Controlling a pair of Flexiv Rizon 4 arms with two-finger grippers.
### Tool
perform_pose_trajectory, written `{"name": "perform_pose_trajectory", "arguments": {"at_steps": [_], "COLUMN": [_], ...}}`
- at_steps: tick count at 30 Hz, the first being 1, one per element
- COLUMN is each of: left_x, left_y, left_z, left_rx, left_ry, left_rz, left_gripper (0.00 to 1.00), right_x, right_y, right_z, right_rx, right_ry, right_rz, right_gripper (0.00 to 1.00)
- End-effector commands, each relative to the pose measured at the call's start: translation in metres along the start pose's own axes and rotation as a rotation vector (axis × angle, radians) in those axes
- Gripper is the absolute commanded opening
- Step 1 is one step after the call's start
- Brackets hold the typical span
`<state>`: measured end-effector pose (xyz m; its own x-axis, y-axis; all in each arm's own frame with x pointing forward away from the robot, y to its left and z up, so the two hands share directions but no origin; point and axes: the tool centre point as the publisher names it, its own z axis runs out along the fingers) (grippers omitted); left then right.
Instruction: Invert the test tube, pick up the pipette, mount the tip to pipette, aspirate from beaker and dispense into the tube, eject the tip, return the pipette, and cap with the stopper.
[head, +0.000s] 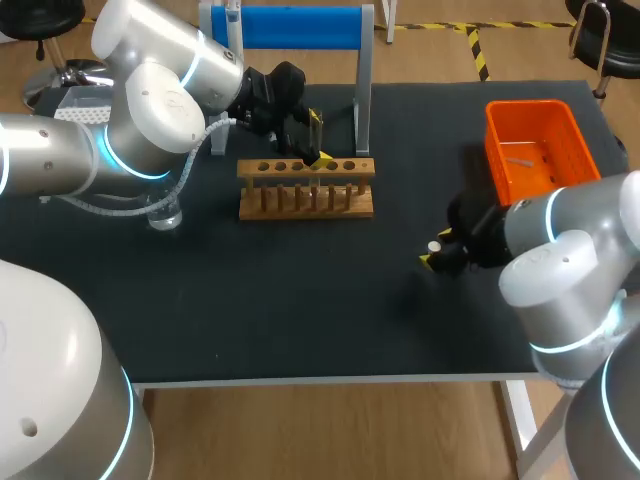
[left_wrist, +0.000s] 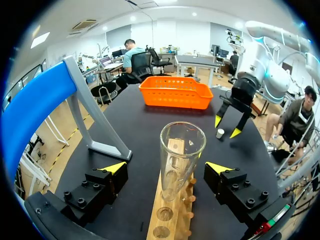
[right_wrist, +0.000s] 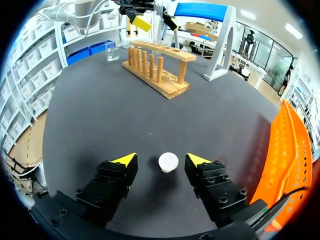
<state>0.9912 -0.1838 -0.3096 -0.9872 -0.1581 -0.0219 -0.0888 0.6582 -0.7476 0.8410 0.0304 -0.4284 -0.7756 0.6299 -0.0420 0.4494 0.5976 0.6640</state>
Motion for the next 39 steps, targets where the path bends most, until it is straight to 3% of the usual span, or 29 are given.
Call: {"name": "perform_pose_trajectory", "arguments": {"at_steps": [1, 12, 29, 34, 39], "left_x": [0.0000, 0.0000, 0.0000, 0.0000, 0.0000], "left_y": [-0.0005, -0.0005, -0.0005, -0.0005, -0.0005], "left_z": [-0.0006, -0.0006, -0.0006, -0.0006, -0.0006], "left_rx": [-0.003, -0.003, -0.003, -0.003, -0.003], "left_ry": [0.002, 0.002, 0.002, 0.002, 0.002], "left_rz": [-0.001, -0.001, -0.001, -0.001, -0.001], "left_gripper": [1.00, 1.00, 1.00, 1.00, 1.00], "right_x": [0.0009, -0.0004, -0.0011, -0.0013, -0.0015], "right_y": [0.0010, 0.0017, 0.0019, 0.0019, 0.0018], "right_z": [0.0027, 0.0032, 0.0036, 0.0037, 0.0037], "right_rx": [0.004, 0.003, 0.006, 0.006, 0.007], "right_ry": [-0.005, -0.007, -0.011, -0.010, -0.010], "right_rz": [0.002, 0.007, 0.011, 0.011, 0.014], "right_gripper": [0.60, 0.51, 0.47, 0.39, 0.37]}}
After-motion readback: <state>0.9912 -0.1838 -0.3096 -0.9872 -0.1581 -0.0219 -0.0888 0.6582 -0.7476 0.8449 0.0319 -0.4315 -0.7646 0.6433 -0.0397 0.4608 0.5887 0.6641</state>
